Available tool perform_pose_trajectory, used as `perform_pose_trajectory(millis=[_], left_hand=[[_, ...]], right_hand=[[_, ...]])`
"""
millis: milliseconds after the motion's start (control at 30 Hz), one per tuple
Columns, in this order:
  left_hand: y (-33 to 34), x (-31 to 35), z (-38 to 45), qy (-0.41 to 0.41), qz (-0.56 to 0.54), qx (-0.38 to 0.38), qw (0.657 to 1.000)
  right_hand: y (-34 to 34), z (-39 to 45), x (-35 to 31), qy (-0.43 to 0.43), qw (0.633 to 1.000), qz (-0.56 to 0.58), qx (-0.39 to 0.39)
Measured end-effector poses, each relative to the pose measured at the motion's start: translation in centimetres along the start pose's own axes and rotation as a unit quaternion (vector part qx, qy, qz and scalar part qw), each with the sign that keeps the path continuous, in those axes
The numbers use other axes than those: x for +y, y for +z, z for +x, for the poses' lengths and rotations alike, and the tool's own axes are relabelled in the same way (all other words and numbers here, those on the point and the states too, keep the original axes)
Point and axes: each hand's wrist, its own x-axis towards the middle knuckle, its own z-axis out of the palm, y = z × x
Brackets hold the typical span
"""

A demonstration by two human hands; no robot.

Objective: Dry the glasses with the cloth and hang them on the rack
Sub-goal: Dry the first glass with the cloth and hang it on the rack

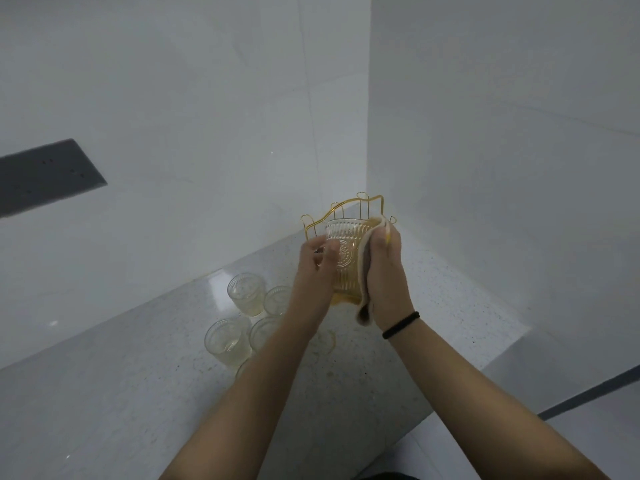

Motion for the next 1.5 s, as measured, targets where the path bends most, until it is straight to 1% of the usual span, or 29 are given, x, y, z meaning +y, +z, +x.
perform_pose_trajectory(millis=[67, 100, 133, 167, 200, 267, 300, 333, 400, 467, 500, 533, 600, 667, 733, 800, 867, 900, 967, 1033, 1100, 1167, 1233, 1267, 1300, 1333, 1367, 1433, 1500], left_hand=[[0.5, 0.6, -0.4, 0.023, 0.014, -0.001, 1.0], [0.7, 0.8, -0.4, 0.041, -0.009, -0.011, 0.999], [0.8, 0.9, -0.6, 0.061, -0.03, -0.015, 0.998], [0.9, 1.0, -0.8, 0.074, -0.049, -0.014, 0.996], [0.9, 0.9, -1.0, 0.076, -0.064, -0.012, 0.995], [0.8, 0.8, -1.1, 0.062, -0.098, -0.015, 0.993], [0.7, 0.8, -1.0, 0.052, -0.101, -0.015, 0.993], [0.7, 0.8, -0.8, 0.046, -0.095, -0.017, 0.994], [0.5, 1.1, -0.3, 0.032, -0.087, -0.001, 0.996], [0.3, 1.3, 0.1, -0.004, -0.06, 0.053, 0.997], [0.2, 1.2, 0.1, -0.009, -0.03, 0.067, 0.997], [0.2, 1.1, 0.3, 0.006, 0.0, 0.061, 0.998], [0.3, 1.0, 0.3, 0.044, 0.018, 0.024, 0.999], [0.5, 0.7, 0.0, 0.064, -0.027, 0.006, 0.998], [0.6, 0.2, -0.3, 0.069, -0.073, -0.012, 0.995], [0.7, -0.4, -0.6, 0.038, -0.102, -0.01, 0.994], [0.6, -0.7, -0.4, 0.016, -0.086, 0.012, 0.996], [0.6, -0.6, -0.3, 0.01, -0.077, 0.03, 0.997], [0.6, -0.5, -0.1, -0.006, -0.043, 0.066, 0.997], [0.6, -0.5, 0.0, 0.003, 0.016, 0.065, 0.998], [0.9, -0.5, -0.1, 0.028, 0.006, 0.053, 0.998], [0.7, -0.5, -0.4, 0.027, -0.035, 0.046, 0.998], [0.6, -0.6, -0.6, 0.021, -0.076, 0.022, 0.997], [0.5, -0.6, -0.7, 0.008, -0.096, 0.012, 0.995], [0.5, -0.6, -0.5, -0.005, -0.103, 0.009, 0.995], [0.4, -0.4, -0.5, -0.015, -0.104, 0.013, 0.994], [0.4, -0.3, -0.3, -0.02, -0.096, 0.026, 0.995], [0.2, 0.0, 0.2, -0.035, -0.045, 0.066, 0.996], [0.3, -0.1, 0.3, -0.043, 0.02, 0.072, 0.996]], right_hand=[[0.2, -0.4, 0.3, -0.075, 0.995, -0.069, 0.005], [0.5, -0.6, 0.4, -0.091, 0.992, -0.091, 0.007], [0.6, -0.6, 0.4, -0.086, 0.992, -0.093, -0.001], [0.6, -0.5, 0.0, -0.055, 0.996, -0.062, -0.023], [0.4, -0.2, -0.6, -0.001, 0.999, -0.01, -0.044], [-0.1, 0.6, -1.6, 0.119, 0.986, 0.089, -0.071], [-0.3, 0.8, -1.8, 0.156, 0.978, 0.125, -0.056], [-0.2, 0.8, -1.9, 0.172, 0.975, 0.137, -0.04], [0.2, -0.1, -1.4, 0.146, 0.983, 0.109, -0.03], [0.5, -1.4, -0.5, 0.064, 0.997, -0.008, -0.046], [0.3, -1.8, 0.0, 0.019, 0.995, -0.08, -0.05], [0.3, -2.0, 0.4, -0.012, 0.992, -0.12, -0.039], [0.5, -1.7, 0.7, -0.044, 0.989, -0.136, -0.031], [0.9, -1.2, 0.2, -0.027, 0.992, -0.116, -0.045], [0.7, -0.3, -0.5, 0.054, 0.997, -0.032, -0.055], [0.2, 0.4, -1.0, 0.111, 0.991, 0.047, -0.052], [0.2, 0.3, -0.9, 0.121, 0.991, 0.044, -0.047], [0.4, 0.0, -0.6, 0.105, 0.994, 0.013, -0.042], [0.4, -0.9, 0.2, 0.037, 0.995, -0.088, -0.042], [0.5, -1.4, 0.9, -0.031, 0.984, -0.17, -0.031], [0.7, -1.6, 1.0, -0.072, 0.977, -0.198, -0.019], [0.8, -1.0, 0.5, -0.036, 0.983, -0.176, -0.028], [0.4, 0.3, -0.2, 0.067, 0.995, -0.058, -0.037], [0.2, 0.8, -0.5, 0.109, 0.993, -0.004, -0.039], [0.1, 0.8, -0.6, 0.127, 0.991, 0.014, -0.039], [0.3, 0.7, -0.7, 0.124, 0.992, 0.0, -0.038], [0.7, 0.4, -0.5, 0.099, 0.993, -0.042, -0.038], [1.1, -0.8, 0.4, 0.02, 0.988, -0.144, -0.051], [1.3, -1.7, 0.9, -0.048, 0.979, -0.192, -0.049]])
